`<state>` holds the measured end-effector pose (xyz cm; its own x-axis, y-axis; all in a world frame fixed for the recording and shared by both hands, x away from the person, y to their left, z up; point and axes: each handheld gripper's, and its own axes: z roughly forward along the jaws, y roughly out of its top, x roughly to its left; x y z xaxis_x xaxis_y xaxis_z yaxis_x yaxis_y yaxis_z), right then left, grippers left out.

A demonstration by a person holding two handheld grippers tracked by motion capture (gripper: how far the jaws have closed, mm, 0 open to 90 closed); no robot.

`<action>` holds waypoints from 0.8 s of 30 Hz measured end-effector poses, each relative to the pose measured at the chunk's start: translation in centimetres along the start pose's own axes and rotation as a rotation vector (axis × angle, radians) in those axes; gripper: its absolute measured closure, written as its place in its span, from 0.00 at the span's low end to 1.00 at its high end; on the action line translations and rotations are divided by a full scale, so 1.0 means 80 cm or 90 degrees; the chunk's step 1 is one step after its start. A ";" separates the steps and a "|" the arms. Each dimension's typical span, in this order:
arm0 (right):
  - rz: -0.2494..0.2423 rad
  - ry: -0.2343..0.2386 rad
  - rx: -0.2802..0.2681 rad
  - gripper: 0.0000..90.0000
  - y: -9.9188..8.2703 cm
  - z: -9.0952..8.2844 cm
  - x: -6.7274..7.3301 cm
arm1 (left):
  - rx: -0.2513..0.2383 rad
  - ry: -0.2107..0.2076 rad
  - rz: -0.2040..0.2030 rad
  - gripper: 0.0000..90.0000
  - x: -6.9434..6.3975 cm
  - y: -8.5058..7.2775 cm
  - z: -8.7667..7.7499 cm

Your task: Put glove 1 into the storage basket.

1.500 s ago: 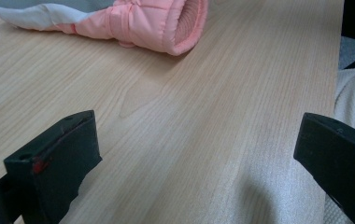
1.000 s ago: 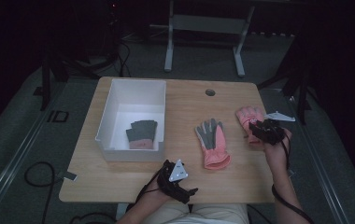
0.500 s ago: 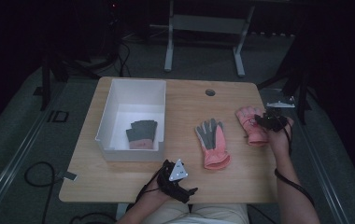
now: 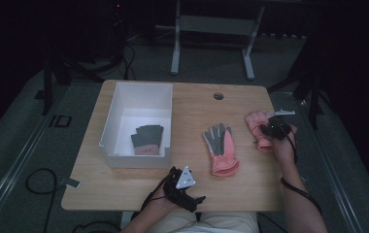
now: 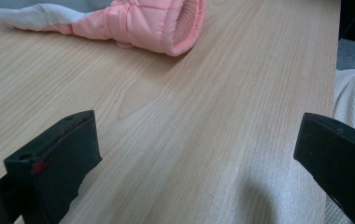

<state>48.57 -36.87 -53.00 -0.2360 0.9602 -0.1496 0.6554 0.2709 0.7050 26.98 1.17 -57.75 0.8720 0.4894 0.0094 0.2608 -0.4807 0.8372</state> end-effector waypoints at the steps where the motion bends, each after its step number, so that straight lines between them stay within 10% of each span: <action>1: 0.007 0.001 0.001 0.76 0.000 0.001 0.000 | -0.001 -0.002 -0.001 0.00 0.000 0.000 0.000; 11: 0.050 -0.005 -0.014 0.93 0.005 -0.012 0.002 | 0.001 0.001 0.000 0.00 0.000 0.000 0.000; 24: 0.022 0.038 -0.069 0.95 0.008 -0.104 0.026 | -0.001 0.003 -0.002 0.00 0.001 -0.001 -0.001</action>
<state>42.56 -35.28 -47.11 -0.2597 0.9620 -0.0849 0.5829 0.2262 0.7804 27.03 1.31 -57.73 0.8690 0.4948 0.0098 0.2629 -0.4783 0.8379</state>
